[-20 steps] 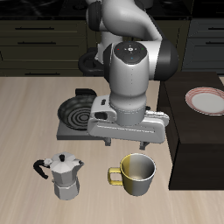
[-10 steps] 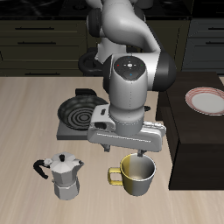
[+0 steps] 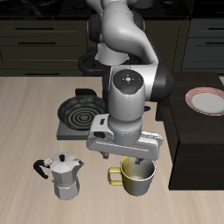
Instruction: Place the mug on the plate
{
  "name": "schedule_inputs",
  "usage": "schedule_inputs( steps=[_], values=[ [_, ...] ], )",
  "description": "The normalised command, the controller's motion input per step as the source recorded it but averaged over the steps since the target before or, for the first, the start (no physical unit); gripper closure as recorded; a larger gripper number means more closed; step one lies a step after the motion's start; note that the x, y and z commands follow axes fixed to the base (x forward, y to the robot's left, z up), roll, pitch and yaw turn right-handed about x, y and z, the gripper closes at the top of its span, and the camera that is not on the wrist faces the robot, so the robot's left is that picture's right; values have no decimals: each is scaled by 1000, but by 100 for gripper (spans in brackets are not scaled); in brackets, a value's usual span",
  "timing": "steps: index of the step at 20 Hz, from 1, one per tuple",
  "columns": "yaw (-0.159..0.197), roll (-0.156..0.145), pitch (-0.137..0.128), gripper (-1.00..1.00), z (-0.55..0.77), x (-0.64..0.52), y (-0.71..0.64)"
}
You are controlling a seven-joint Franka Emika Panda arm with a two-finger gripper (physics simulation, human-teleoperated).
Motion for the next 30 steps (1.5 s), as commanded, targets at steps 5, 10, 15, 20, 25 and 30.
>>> schedule_inputs(
  steps=[5, 10, 15, 20, 25, 30],
  values=[
    [-15, 28, 62, -100, -450, -138, 94],
    [-28, 64, 65, 100, -395, -152, 211],
    [-32, 35, 1, 100, 34, -59, 25],
    [-22, -6, -51, 100, 256, 52, -101],
    [23, -23, -54, 100, 365, -57, -110],
    [64, -3, -55, 100, 401, -178, -44]
  ],
)
